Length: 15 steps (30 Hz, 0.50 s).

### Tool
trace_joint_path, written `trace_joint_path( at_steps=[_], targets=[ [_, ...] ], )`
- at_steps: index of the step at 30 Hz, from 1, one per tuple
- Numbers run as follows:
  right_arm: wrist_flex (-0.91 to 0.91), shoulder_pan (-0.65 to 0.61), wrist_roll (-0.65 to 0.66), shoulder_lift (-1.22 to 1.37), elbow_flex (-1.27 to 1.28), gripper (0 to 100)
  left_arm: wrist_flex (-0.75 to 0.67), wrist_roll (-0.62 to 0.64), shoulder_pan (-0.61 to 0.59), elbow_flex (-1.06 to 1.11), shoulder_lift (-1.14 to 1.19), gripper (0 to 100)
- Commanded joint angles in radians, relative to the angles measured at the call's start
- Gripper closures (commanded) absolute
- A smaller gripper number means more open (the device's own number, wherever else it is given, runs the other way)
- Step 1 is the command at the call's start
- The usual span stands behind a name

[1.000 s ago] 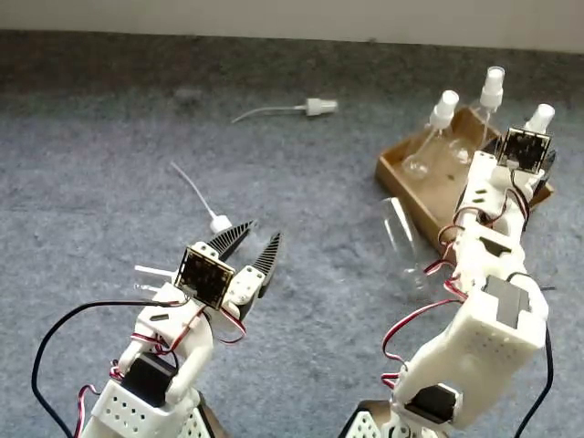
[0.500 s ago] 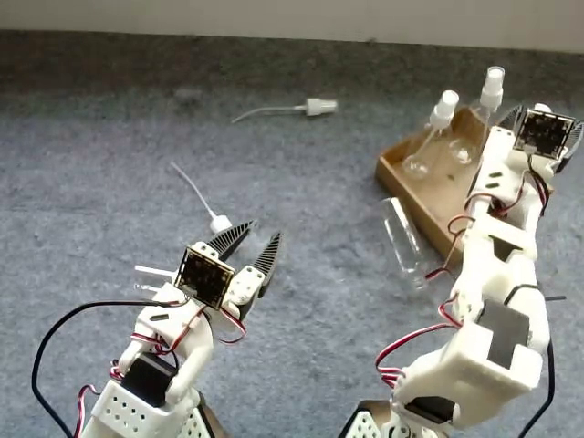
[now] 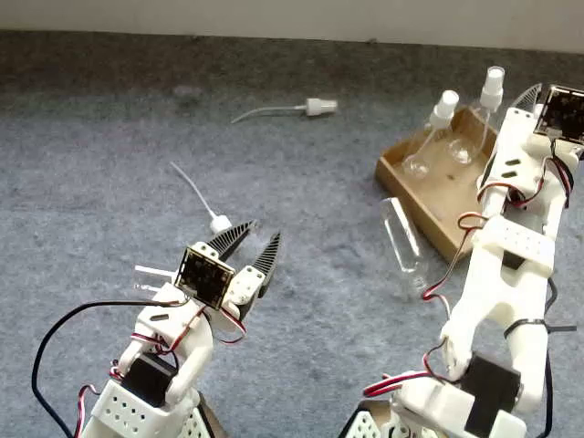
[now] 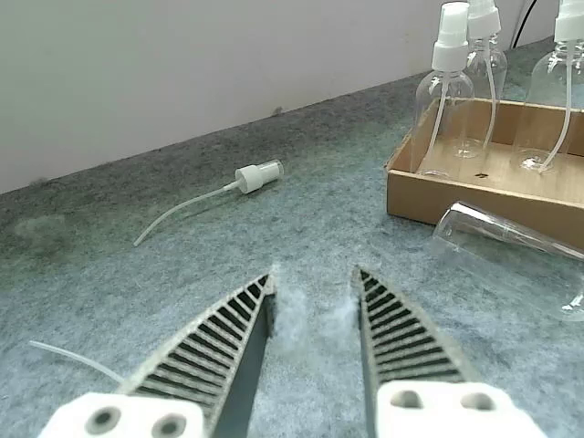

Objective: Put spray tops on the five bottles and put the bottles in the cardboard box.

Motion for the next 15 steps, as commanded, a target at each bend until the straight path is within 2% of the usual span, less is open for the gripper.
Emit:
trace_joint_path(
  at_steps=[1,9,15],
  targets=[
    [0.073,0.013,0.005,-0.174,-0.012,71.3,0.008,0.003,-0.018,0.018,-0.013,91],
    [0.280,-0.047,0.003,-0.456,0.091,72.2,0.002,0.003,-0.104,0.018,-0.013,91],
    [0.361,-0.147,0.003,-0.634,0.251,90.6,0.005,0.003,-0.162,-0.002,-0.013,91]
  ],
)
